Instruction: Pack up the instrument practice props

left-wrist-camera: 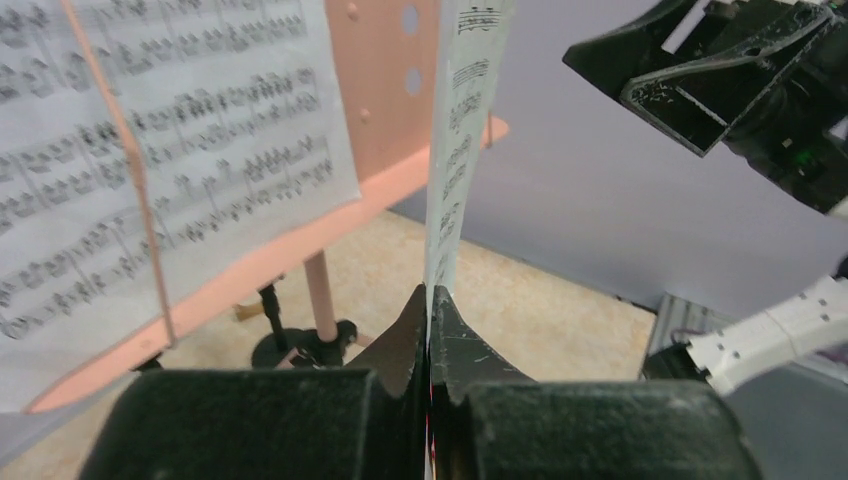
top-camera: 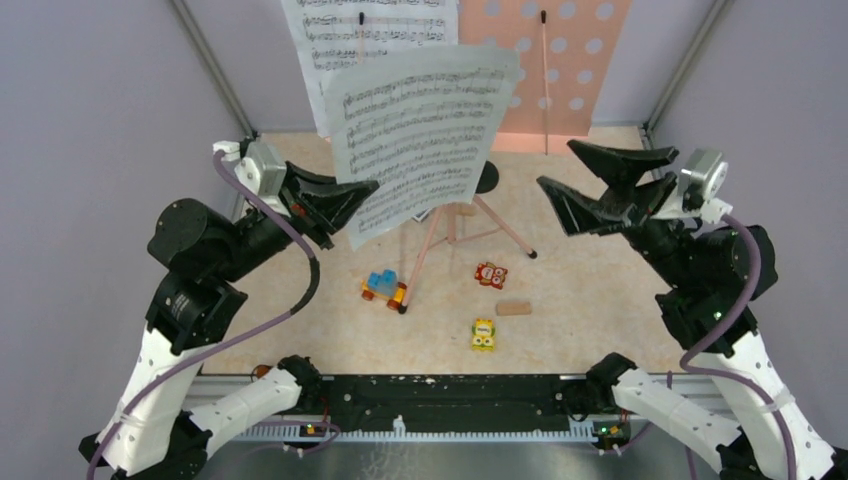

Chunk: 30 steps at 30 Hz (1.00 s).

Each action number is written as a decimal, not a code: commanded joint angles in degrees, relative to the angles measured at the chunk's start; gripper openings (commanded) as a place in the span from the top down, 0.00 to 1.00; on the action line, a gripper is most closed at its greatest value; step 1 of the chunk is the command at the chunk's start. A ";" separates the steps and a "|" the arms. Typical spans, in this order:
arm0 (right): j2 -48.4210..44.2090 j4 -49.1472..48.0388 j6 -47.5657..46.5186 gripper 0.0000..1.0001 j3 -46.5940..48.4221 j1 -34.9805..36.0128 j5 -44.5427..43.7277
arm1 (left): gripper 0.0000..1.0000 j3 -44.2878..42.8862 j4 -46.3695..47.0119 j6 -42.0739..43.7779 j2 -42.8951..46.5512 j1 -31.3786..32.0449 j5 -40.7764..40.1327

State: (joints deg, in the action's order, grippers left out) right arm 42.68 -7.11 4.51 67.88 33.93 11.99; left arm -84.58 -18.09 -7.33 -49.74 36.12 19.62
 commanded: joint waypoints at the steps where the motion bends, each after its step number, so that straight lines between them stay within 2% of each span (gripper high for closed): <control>1: -3.25 0.72 -0.24 0.33 -5.24 -0.35 18.15 | 1.00 4.29 -2.62 -1.16 2.78 0.12 8.56; 5: -3.11 -8.40 2.79 0.31 -11.13 -0.31 23.81 | 1.00 7.58 -2.80 -2.77 4.50 0.17 15.13; 9: 0.89 -16.04 8.39 0.30 -13.78 -0.33 23.35 | 1.00 9.99 -1.34 -4.47 5.43 0.16 20.55; 15: 7.18 -29.14 18.23 0.32 -17.09 -0.19 24.90 | 1.00 10.55 -1.40 -4.03 6.62 0.14 20.52; 18: 8.02 -34.58 23.03 0.45 -18.87 -0.12 25.90 | 1.00 10.93 -1.82 -3.84 6.88 0.12 19.12; 24: 6.34 -40.74 31.26 1.00 -22.78 -0.10 24.02 | 1.00 15.07 -0.70 -4.74 8.26 0.17 17.12; 27: 4.12 -41.71 33.91 1.00 -25.25 -0.17 22.80 | 0.95 18.23 0.98 -5.84 9.92 0.17 15.91; 28: 2.97 -40.87 34.06 1.00 -26.12 -0.18 22.24 | 0.91 19.10 1.29 -6.04 10.45 0.11 15.40; 29: 1.06 -38.97 33.85 1.00 -26.84 -0.11 21.18 | 0.80 19.88 1.32 -6.18 10.98 0.16 14.36; 30: -1.01 -36.20 33.24 1.00 -27.51 -0.12 19.50 | 0.66 20.61 1.14 -6.28 11.43 0.12 13.52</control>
State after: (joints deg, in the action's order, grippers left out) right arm 47.35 -43.18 35.05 42.22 33.95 34.96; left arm -66.17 -20.08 -12.21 -40.29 36.12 36.23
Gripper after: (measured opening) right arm 0.004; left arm 0.166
